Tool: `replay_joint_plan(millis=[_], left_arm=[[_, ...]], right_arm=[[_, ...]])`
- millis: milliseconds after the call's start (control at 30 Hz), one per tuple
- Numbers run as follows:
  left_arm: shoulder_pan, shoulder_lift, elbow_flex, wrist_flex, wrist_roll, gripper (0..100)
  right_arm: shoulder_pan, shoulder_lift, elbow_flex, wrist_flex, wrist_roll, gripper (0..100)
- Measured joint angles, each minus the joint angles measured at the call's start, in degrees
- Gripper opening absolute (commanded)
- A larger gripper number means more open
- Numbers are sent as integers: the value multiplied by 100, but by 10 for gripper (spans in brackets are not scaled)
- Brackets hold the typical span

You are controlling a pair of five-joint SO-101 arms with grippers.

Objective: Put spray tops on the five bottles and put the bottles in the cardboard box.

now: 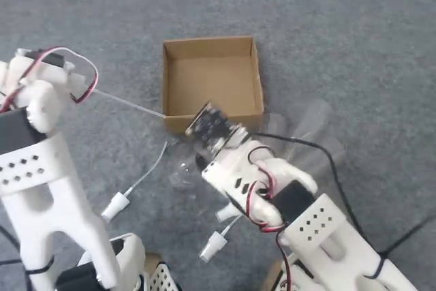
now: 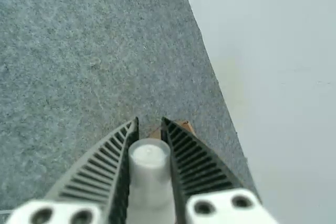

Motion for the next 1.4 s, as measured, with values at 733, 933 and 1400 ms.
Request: replay_joint_plan(millis=[733,933,1400], left_arm=[[730,-26,273,123,0,11],[923,-26,835,-325,0,11],[1169,-26,870,-369,0,11]], right_arm=[[-18,0,413,-624,316,104],[-26,0,413,-624,316,104],[-18,0,413,-624,316,104]])
